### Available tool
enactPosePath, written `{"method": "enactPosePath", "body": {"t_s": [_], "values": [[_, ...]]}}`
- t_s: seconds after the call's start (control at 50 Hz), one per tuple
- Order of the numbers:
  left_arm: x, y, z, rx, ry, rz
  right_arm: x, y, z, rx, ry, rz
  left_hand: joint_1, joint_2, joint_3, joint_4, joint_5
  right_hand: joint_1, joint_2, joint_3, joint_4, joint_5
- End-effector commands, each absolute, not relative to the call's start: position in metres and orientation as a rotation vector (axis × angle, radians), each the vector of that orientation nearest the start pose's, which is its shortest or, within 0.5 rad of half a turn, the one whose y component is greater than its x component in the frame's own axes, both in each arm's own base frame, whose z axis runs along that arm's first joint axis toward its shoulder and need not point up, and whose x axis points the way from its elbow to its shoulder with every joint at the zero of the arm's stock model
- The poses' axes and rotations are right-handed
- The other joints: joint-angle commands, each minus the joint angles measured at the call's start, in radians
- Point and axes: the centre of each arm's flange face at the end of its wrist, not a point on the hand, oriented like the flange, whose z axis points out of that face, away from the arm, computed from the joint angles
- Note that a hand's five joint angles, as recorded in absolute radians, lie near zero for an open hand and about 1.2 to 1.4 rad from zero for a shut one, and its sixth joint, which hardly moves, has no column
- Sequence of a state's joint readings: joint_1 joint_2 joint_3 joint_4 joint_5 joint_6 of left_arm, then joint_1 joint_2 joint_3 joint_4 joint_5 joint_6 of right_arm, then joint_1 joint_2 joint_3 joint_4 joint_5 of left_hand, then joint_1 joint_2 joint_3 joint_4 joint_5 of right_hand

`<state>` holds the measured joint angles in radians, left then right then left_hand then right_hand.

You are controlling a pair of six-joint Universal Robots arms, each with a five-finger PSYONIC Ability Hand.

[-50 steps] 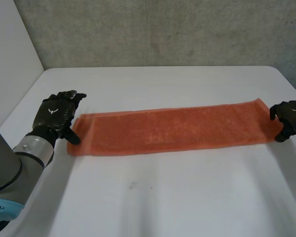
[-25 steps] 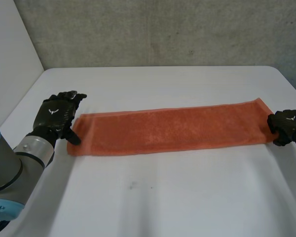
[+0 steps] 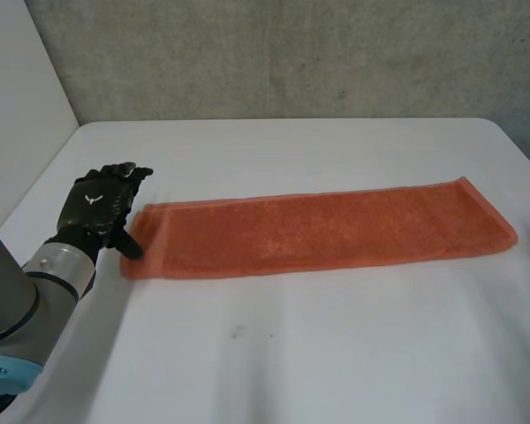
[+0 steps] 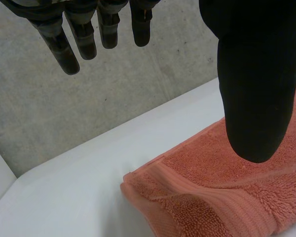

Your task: Fold the laundry

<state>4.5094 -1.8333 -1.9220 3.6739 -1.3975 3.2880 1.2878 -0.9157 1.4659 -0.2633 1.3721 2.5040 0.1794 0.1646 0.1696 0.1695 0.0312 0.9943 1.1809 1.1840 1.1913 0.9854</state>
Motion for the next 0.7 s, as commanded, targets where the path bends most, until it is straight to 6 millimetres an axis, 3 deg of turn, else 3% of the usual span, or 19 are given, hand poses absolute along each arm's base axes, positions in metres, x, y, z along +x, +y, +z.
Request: {"method": "enactPosePath", "body": {"t_s": [0.02, 0.06, 0.34, 0.7], "values": [[-0.209, -0.284, 0.172, 0.619, 2.360, -2.235, 0.052, -0.410, 0.123, -0.834, 2.597, -1.981, -0.005, 0.010, 0.005, 0.005, -0.031, 0.402, 0.215, 0.212, 0.205, 0.236], [-0.209, -0.285, 0.172, 0.615, 2.361, -2.235, 0.057, -0.406, 0.124, -0.861, 2.558, -1.968, -0.005, 0.010, 0.005, 0.005, -0.031, -0.131, -0.318, -0.321, -0.328, -0.297], [-0.208, -0.285, 0.172, 0.613, 2.361, -2.234, 0.070, -0.396, 0.118, -0.949, 2.420, -1.897, -0.004, 0.011, 0.006, 0.006, -0.030, -0.102, -0.289, -0.292, -0.299, -0.268], [-0.208, -0.286, 0.170, 0.615, 2.367, -2.229, 0.070, -0.402, 0.104, -0.949, 2.428, -1.877, -0.001, 0.014, 0.009, 0.009, -0.027, -0.172, -0.359, -0.362, -0.369, -0.338]]}}
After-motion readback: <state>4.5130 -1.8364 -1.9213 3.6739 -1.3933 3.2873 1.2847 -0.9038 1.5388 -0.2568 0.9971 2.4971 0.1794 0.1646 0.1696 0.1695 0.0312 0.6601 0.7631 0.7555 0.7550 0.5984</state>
